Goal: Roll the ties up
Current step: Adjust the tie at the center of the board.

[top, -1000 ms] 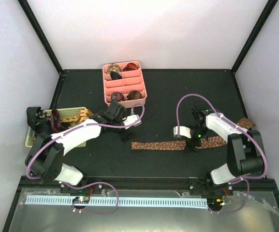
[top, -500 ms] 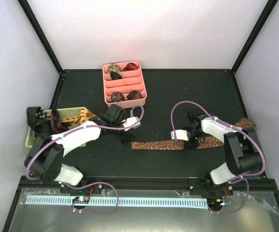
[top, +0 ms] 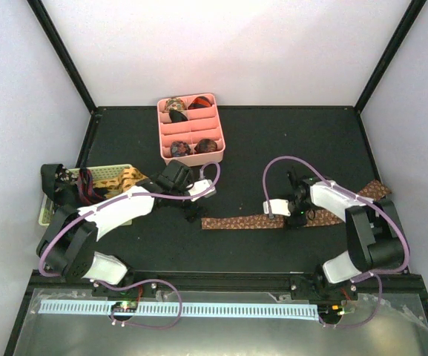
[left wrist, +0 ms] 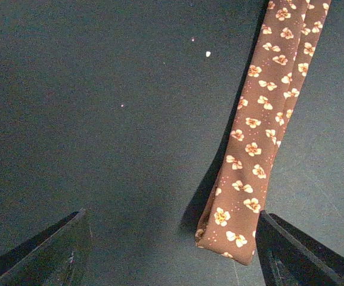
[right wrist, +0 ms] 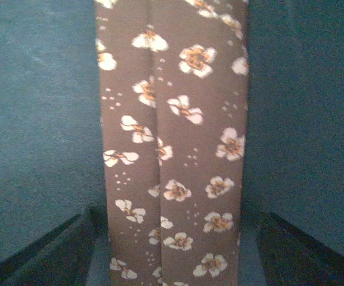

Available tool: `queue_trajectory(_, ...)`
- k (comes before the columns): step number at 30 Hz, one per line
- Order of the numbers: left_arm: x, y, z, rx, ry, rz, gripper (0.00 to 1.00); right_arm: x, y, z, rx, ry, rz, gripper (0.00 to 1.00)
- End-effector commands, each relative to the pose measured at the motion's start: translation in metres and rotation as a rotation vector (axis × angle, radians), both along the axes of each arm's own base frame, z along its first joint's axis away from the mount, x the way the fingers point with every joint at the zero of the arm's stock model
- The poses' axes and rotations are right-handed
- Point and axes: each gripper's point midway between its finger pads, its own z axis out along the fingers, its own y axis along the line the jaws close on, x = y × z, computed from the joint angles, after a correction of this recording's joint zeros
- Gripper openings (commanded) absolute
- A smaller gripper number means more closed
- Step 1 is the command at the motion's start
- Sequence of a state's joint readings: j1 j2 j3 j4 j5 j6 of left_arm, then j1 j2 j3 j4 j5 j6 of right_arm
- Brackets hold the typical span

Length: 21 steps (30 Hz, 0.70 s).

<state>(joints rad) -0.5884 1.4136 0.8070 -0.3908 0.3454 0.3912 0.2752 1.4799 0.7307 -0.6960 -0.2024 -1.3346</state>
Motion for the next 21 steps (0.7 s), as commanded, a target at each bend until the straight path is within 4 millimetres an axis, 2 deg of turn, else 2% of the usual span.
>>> queue_trajectory(1,-0.002,-0.007,0.009,-0.051,-0.002,-0.018,0.78,0.006,-0.004,-0.017,-0.050,0.043,-0.011,0.69)
queue_trajectory(4,-0.004,-0.007,0.007,-0.056,0.005,-0.028,0.78,0.006,-0.004,-0.020,-0.056,0.042,0.018,0.53)
queue_trajectory(12,-0.006,-0.007,0.005,-0.061,-0.005,-0.032,0.77,0.023,-0.010,-0.025,-0.095,-0.044,0.049,0.41)
queue_trajectory(14,-0.005,-0.006,0.004,-0.053,-0.007,-0.033,0.77,0.025,-0.010,-0.022,-0.094,-0.068,0.050,0.35)
queue_trajectory(19,-0.015,-0.005,0.001,-0.022,-0.036,-0.115,0.76,0.014,-0.010,-0.015,-0.076,-0.085,0.084,0.42)
queue_trajectory(21,-0.020,-0.002,0.000,0.004,-0.053,-0.148,0.77,0.011,-0.007,-0.010,-0.053,-0.107,0.091,0.58)
